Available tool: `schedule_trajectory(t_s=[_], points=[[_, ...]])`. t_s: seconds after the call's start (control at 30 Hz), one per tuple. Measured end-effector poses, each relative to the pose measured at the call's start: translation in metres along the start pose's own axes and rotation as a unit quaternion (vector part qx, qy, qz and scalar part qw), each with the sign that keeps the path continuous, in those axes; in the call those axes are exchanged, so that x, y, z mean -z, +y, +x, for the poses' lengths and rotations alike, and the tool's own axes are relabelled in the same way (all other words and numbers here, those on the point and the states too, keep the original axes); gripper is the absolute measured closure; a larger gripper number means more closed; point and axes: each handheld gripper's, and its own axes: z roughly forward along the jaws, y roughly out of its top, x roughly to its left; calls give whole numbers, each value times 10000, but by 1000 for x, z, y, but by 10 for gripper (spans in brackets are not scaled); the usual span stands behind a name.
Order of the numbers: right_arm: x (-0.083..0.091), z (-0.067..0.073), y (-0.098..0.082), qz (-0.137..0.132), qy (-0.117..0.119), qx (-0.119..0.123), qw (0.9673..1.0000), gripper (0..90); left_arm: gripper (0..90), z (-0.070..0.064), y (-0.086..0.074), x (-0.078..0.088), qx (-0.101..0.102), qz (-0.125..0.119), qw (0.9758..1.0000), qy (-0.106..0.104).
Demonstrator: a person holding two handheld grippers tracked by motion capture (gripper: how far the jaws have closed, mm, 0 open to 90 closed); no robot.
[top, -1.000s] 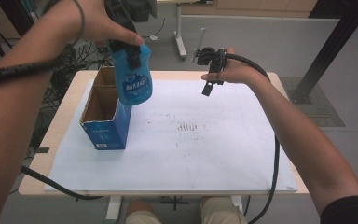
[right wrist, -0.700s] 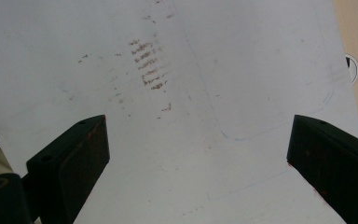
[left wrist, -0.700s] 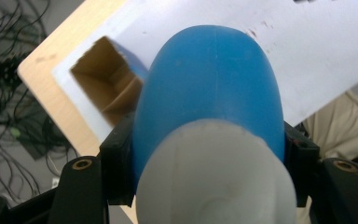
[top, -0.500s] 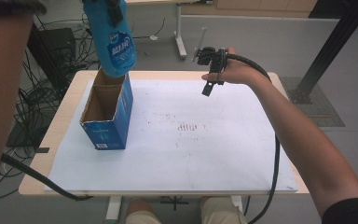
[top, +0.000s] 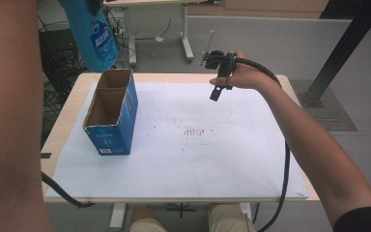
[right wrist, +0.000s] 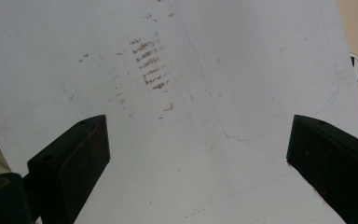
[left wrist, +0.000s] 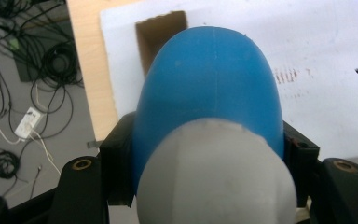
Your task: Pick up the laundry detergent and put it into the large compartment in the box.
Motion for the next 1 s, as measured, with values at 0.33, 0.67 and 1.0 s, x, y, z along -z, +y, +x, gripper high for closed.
schedule_trajectory(t_s=[0.33,0.67,1.0], points=[[-3,-3,-4,-35,4,-51,10000,59,375,20,-2,-10,423,-26,9991,34],[-9,-5,-1,39,26,-68,10000,61,376,30,-3,-30,535,-212,9983,56],[-12,-3,5,105,43,-22,9999,60,376,39,2,-60,641,-76,9979,-88]])
